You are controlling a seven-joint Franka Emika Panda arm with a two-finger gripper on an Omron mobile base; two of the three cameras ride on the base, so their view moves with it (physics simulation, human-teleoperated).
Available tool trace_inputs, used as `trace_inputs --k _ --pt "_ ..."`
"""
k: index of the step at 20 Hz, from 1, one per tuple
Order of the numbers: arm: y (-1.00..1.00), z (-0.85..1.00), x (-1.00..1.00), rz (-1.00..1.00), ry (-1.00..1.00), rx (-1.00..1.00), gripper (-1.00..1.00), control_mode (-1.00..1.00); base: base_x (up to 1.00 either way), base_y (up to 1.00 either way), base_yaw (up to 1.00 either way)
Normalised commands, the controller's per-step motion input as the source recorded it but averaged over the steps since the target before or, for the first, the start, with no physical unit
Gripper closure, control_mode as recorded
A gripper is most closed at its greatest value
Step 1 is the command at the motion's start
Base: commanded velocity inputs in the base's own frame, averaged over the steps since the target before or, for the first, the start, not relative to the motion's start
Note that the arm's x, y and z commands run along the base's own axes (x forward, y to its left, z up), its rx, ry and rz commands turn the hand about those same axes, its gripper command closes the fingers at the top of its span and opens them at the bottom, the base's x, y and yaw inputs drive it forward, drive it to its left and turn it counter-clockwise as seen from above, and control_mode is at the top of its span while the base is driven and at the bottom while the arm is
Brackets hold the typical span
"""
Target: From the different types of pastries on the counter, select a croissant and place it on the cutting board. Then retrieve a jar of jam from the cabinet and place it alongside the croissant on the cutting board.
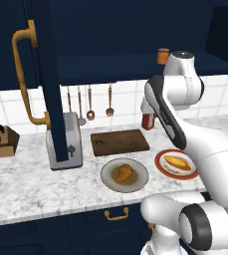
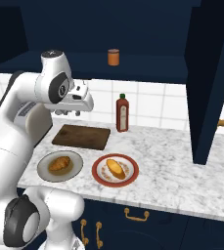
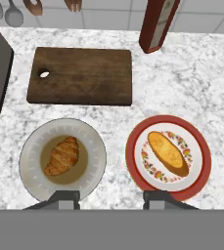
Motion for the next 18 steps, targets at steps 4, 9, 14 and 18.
trace_inputs --k 4,9,14,18 --pt "0.00 0.00 -0.04 0.00 -0.03 0.00 -1.00 -1.00 0.00 0.00 0.00" --pt "0.00 0.00 0.00 0.00 0.00 0.00 -1.00 -1.00 0.00 0.00 0.00" --pt "0.00 0.00 0.00 0.00 0.00 0.00 -1.00 -1.00 0.00 0.00 0.00" --pt "0.00 0.00 0.00 0.00 0.00 0.00 -1.00 -1.00 0.00 0.00 0.00"
